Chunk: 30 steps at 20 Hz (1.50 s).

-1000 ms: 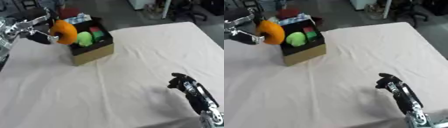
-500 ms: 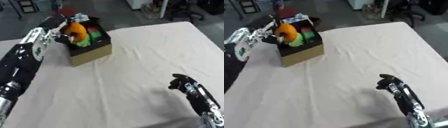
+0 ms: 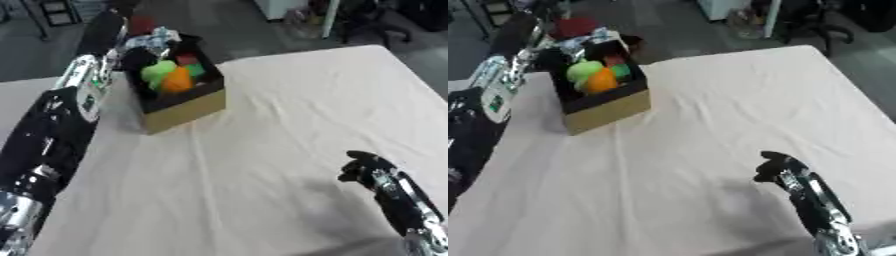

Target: Pick up objects on the table and place them in the box.

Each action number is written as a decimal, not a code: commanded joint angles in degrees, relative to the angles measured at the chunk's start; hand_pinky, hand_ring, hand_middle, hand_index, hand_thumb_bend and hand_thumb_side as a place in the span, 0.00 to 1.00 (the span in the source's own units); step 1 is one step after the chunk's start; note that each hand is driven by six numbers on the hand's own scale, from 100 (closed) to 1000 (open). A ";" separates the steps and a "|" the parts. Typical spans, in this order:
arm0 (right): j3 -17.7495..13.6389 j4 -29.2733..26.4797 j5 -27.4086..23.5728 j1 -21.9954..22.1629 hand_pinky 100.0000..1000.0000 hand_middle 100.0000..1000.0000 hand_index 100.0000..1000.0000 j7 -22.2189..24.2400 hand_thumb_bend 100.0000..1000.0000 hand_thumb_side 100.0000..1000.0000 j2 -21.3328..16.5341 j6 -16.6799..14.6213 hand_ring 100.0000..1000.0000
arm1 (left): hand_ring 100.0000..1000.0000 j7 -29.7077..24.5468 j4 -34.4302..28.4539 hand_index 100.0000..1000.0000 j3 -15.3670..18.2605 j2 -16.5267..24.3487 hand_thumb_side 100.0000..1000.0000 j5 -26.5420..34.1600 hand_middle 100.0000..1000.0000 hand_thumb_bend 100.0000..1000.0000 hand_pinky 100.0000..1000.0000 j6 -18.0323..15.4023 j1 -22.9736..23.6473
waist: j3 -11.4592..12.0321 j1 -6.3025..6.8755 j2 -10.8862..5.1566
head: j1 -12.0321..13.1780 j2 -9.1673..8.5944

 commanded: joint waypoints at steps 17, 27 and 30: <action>-0.78 -1.29 -0.45 -1.16 0.66 0.54 0.78 -0.73 0.00 0.72 -0.16 0.18 0.55 | 0.57 9.77 -44.36 0.77 10.51 5.09 0.65 43.85 0.57 0.00 0.77 3.17 39.39 | 2.06 -0.88 0.77 | 9.26 3.32; -0.79 -1.56 -0.47 -1.51 0.66 0.54 0.78 -0.72 0.00 0.71 -0.02 0.43 0.55 | 0.57 9.46 -44.74 0.76 11.01 -0.30 0.68 44.44 0.56 0.00 0.77 3.94 43.54 | 1.90 -0.57 1.15 | 7.51 3.43; -0.83 -1.61 -0.50 -1.47 0.66 0.54 0.78 -0.78 0.00 0.72 0.05 0.51 0.55 | 0.57 9.14 -44.66 0.76 10.74 -0.90 0.68 44.26 0.56 0.00 0.77 3.92 43.74 | 1.87 -0.58 1.14 | 6.96 3.43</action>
